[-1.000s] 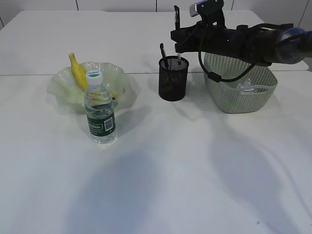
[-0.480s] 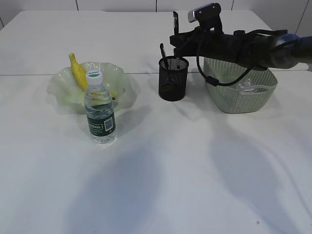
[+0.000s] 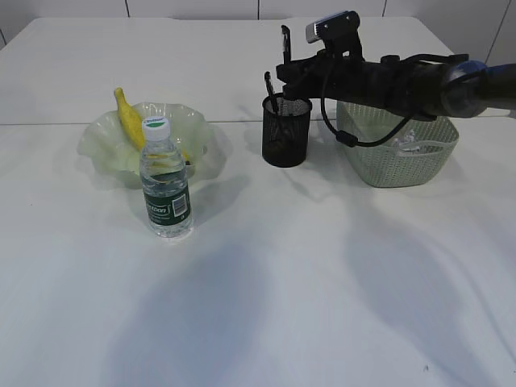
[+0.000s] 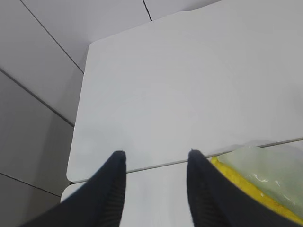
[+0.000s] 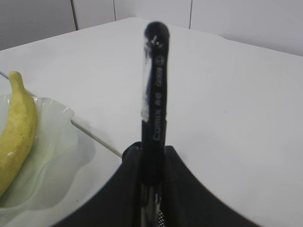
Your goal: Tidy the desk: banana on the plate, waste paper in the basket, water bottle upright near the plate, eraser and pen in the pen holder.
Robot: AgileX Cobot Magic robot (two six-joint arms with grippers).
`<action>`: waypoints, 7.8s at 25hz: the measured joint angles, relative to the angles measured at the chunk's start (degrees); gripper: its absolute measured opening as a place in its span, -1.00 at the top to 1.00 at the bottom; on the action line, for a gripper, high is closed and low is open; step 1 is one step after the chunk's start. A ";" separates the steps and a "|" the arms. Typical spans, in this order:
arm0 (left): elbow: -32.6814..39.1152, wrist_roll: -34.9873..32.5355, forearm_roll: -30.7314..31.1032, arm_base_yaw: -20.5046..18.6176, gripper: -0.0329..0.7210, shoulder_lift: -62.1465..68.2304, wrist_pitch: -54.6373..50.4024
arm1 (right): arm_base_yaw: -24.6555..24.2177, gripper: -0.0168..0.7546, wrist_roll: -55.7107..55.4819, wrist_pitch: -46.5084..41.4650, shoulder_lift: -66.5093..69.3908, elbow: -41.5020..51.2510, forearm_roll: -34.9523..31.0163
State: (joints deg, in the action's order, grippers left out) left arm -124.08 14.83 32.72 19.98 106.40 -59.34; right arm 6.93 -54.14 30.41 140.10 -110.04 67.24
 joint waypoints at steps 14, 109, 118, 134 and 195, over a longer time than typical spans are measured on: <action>0.00 0.84 0.00 0.00 0.18 0.00 0.10 | 0.03 0.73 -2.13 -2.42 0.09 0.00 0.50; 73.32 -30.82 -48.35 -11.01 0.28 -14.38 97.90 | 0.03 0.73 -4.25 -2.64 0.39 0.00 5.38; 73.32 -31.32 -48.35 -9.89 0.28 -14.38 97.97 | 0.03 0.69 -4.74 -2.64 0.39 0.00 5.37; 73.32 -32.25 -48.35 -9.89 0.28 -14.92 97.97 | 0.03 0.56 -5.61 -3.26 0.66 0.00 5.50; 78.34 -33.39 -49.81 -8.74 0.28 -19.35 107.07 | -1.10 0.53 -27.26 -4.88 -11.53 0.00 38.73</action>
State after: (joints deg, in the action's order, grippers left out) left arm -45.75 -18.56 -17.09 11.24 87.05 47.73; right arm 5.83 -81.40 25.53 128.56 -110.04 105.97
